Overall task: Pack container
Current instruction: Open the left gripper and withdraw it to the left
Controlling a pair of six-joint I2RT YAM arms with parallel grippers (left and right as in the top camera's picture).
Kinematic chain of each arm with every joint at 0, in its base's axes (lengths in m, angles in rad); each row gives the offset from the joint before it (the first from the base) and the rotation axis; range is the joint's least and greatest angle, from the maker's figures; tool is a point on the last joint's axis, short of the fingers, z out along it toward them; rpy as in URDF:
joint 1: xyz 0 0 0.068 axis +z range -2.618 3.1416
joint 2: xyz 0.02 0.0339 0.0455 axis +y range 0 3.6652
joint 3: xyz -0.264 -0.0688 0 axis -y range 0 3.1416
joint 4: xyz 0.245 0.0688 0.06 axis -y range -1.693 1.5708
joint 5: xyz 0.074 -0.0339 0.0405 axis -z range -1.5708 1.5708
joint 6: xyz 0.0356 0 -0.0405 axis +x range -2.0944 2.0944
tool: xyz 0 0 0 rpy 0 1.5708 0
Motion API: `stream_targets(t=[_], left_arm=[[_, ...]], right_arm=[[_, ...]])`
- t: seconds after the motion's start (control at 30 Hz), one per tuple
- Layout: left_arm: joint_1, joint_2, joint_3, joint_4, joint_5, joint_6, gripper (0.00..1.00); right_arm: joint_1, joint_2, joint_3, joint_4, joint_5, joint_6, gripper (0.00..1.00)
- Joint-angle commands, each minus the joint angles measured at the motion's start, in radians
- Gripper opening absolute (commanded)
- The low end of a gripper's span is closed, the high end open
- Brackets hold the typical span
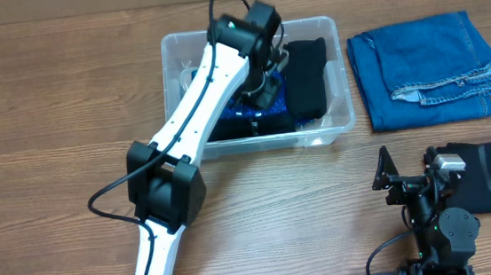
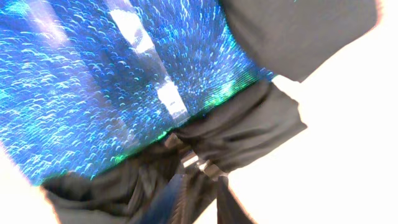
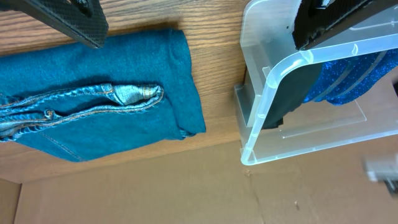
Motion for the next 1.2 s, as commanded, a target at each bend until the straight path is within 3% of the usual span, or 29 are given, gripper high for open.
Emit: stream_targets(t=[0.0,0.17,0.27,0.43,0.6,0.77,0.9,1.03,1.17], left_arm=[[0.037,-0.049,0.199,-0.102,-0.016,0.000,0.33],[0.108,-0.129,0.339,-0.237,-0.104,0.010,0.37],[0.199,-0.237,0.338,-0.236,-0.118,-0.003,0.48],[0.459,-0.362,0.338,-0.236,-0.113,-0.029,1.00],[0.677,-0.344,0.335,-0.235,-0.034,-0.031,1.00],[0.798,-0.282,0.335,-0.210,-0.033,-0.072,1.00],[0.840,-0.219,0.335,-0.210,-0.031,-0.120,1.00],[0.849,-0.138,0.335,-0.203,0.065,-0.137,1.00],[0.844,-0.059,0.335,-0.220,0.094,-0.137,1.00]], right_arm=[[-0.002,-0.008,-0.001,0.005,-0.005,0.000,1.00],[-0.002,-0.008,-0.001,0.005,-0.005,0.000,1.00],[-0.002,-0.008,-0.001,0.005,-0.005,0.000,1.00],[-0.002,-0.008,-0.001,0.005,-0.005,0.000,1.00],[-0.002,-0.008,-0.001,0.005,-0.005,0.000,1.00],[-0.002,-0.008,-0.001,0.005,-0.005,0.000,1.00],[-0.002,-0.008,-0.001,0.018,-0.006,0.000,1.00],[-0.002,-0.008,-0.001,0.018,-0.010,0.000,1.00],[-0.002,-0.006,0.010,0.045,-0.159,0.001,1.00]])
